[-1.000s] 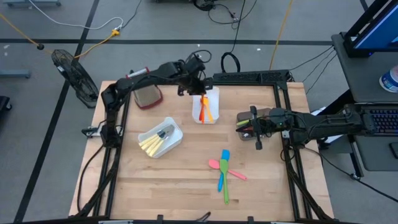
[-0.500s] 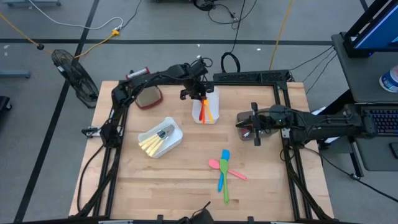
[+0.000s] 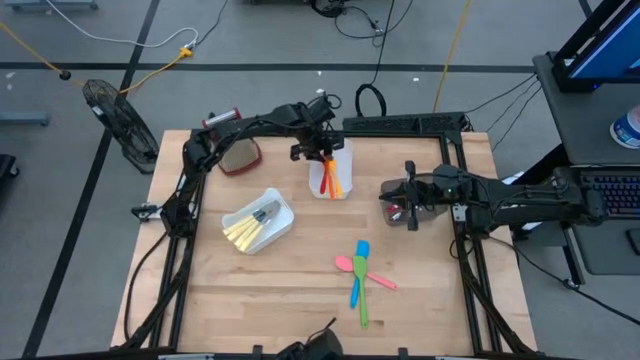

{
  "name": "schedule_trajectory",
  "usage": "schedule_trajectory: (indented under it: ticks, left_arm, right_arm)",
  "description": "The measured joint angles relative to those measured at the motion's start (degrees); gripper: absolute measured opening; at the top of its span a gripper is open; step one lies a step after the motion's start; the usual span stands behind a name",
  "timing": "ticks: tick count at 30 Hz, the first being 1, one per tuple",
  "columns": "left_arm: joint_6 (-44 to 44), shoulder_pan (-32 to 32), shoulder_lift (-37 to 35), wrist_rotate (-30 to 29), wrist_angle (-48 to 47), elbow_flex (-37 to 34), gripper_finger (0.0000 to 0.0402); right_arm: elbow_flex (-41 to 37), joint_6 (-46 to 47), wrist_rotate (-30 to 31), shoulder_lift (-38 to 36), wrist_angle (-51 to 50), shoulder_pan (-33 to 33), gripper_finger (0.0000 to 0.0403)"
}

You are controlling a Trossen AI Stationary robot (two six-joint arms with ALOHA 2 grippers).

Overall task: Pick & Place Kitchen Items
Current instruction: Put the orange spatula into the top white bin, then put the green spatula into the top white bin

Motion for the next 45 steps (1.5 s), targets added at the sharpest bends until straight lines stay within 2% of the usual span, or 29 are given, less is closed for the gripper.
schedule_trajectory:
  ticks: [6, 10, 16, 20, 30, 39, 45]
  left_arm:
    - [0.22, 0.75, 0.0, -2.38, 1.6, 0.0, 0.0183]
    - [1.22, 1.61, -0.01, -1.01, 4.36, 0.0, 0.0215]
    - [3.6, 2.45, -0.14, 6.74, 7.96, 0.81, 0.0235]
    - [5.31, 1.19, -0.26, 7.09, 8.27, 2.44, 0.0236]
    - [14.01, -4.83, -0.28, -0.57, 5.94, 11.25, 0.0236]
    - [18.87, -11.75, -0.37, -14.33, -11.28, 22.18, 0.0237]
    - [16.43, -17.0, -0.39, -18.21, -18.49, 24.22, 0.0237]
  right_arm:
    - [0.0, 0.0, -0.03, 0.0, 0.0, -0.04, 0.0]
    - [0.0, 0.6, -0.03, 0.0, 0.0, -0.04, 0.0]
    - [0.0, 1.46, -0.03, 0.0, -0.02, -0.02, 0.0]
    - [0.0, 1.46, -0.03, 0.0, -0.04, -0.02, 0.0]
    - [0.0, 1.49, -0.03, -0.08, -1.25, -0.02, 0.0]
    - [0.0, 1.51, -0.03, -0.2, -5.48, 0.0, 0.0]
    - [0.0, 1.51, -0.05, -0.22, -5.58, 0.0, 0.0]
